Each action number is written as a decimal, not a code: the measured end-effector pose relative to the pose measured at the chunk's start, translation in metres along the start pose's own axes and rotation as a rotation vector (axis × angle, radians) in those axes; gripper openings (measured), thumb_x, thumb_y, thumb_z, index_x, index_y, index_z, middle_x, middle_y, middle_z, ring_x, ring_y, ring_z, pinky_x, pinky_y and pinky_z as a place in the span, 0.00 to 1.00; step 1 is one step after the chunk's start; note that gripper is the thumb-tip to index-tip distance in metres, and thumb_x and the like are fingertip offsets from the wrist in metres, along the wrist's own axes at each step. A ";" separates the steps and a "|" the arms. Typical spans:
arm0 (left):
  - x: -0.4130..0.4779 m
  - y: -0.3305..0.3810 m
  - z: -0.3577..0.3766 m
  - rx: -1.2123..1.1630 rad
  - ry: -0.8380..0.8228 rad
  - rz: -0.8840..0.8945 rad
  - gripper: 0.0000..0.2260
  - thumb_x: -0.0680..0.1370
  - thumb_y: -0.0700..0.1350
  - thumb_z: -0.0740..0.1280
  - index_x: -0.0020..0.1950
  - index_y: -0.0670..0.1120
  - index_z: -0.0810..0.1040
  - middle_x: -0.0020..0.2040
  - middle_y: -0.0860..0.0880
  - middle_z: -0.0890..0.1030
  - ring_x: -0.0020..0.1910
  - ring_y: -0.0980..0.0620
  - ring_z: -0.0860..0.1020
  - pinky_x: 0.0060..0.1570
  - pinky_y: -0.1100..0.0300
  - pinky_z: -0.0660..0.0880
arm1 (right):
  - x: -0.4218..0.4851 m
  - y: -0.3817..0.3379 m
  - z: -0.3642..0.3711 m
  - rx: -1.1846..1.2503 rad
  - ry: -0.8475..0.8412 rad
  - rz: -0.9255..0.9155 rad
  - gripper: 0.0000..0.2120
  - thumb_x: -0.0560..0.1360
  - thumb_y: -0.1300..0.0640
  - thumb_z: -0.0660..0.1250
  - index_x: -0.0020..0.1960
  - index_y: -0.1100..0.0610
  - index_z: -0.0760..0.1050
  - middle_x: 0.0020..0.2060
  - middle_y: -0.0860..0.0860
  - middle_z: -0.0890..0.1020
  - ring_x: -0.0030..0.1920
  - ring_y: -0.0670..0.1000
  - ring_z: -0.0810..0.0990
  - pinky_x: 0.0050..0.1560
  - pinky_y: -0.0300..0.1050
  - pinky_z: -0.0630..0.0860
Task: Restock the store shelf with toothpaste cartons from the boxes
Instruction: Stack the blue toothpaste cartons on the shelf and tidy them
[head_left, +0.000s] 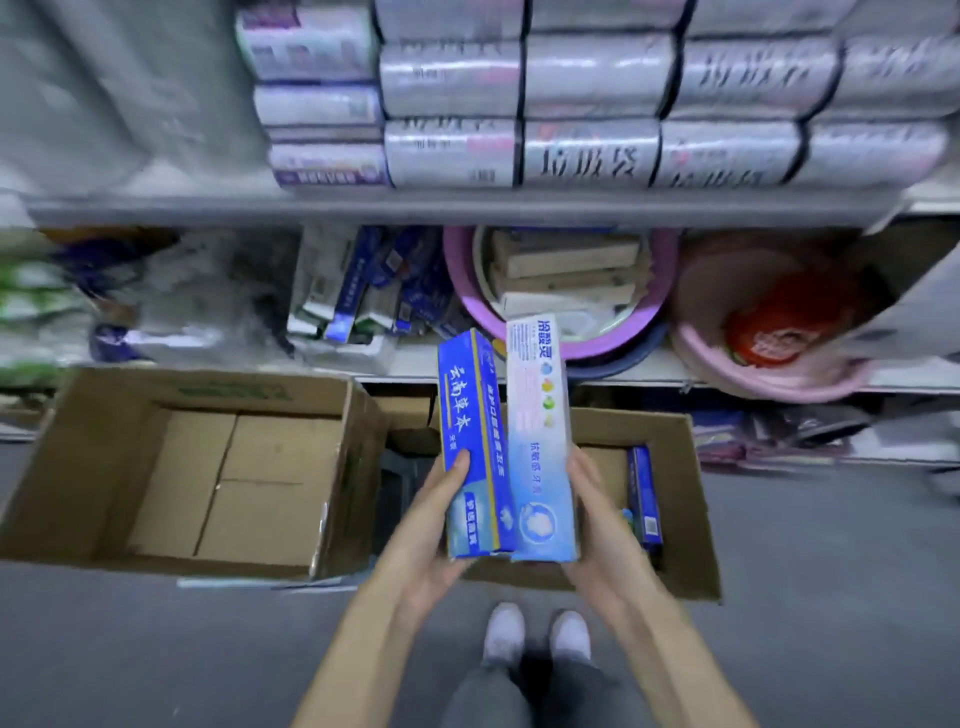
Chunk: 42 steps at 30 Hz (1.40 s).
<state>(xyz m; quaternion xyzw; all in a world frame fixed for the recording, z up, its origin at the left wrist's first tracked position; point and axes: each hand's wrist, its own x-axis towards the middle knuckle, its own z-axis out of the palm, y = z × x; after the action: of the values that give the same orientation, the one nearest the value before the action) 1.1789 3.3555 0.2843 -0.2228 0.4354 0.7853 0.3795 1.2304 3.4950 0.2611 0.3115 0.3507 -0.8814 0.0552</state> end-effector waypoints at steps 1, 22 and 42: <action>-0.011 0.008 0.009 0.039 -0.030 0.007 0.22 0.73 0.51 0.65 0.67 0.50 0.73 0.59 0.45 0.82 0.48 0.48 0.84 0.40 0.51 0.82 | -0.013 -0.012 0.007 -0.009 -0.053 -0.017 0.21 0.76 0.52 0.61 0.68 0.53 0.68 0.61 0.55 0.79 0.59 0.56 0.79 0.57 0.56 0.78; -0.132 0.104 0.194 0.386 -0.257 0.350 0.13 0.77 0.46 0.67 0.61 0.45 0.75 0.50 0.42 0.85 0.41 0.46 0.83 0.36 0.54 0.81 | -0.164 -0.195 0.094 -0.100 -0.016 -0.523 0.40 0.47 0.50 0.84 0.56 0.64 0.78 0.52 0.66 0.81 0.50 0.62 0.79 0.59 0.65 0.72; -0.149 0.151 0.238 0.444 -0.378 0.357 0.13 0.79 0.54 0.63 0.63 0.56 0.72 0.51 0.49 0.85 0.47 0.46 0.84 0.48 0.42 0.80 | -0.168 -0.277 0.133 -0.023 -0.013 -0.660 0.08 0.79 0.61 0.62 0.57 0.56 0.75 0.42 0.54 0.85 0.37 0.51 0.84 0.35 0.45 0.81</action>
<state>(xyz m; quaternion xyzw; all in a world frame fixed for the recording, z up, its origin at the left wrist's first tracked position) 1.1458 3.4482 0.5872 0.0947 0.5499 0.7527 0.3494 1.2096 3.5954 0.5959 0.1750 0.4422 -0.8497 -0.2278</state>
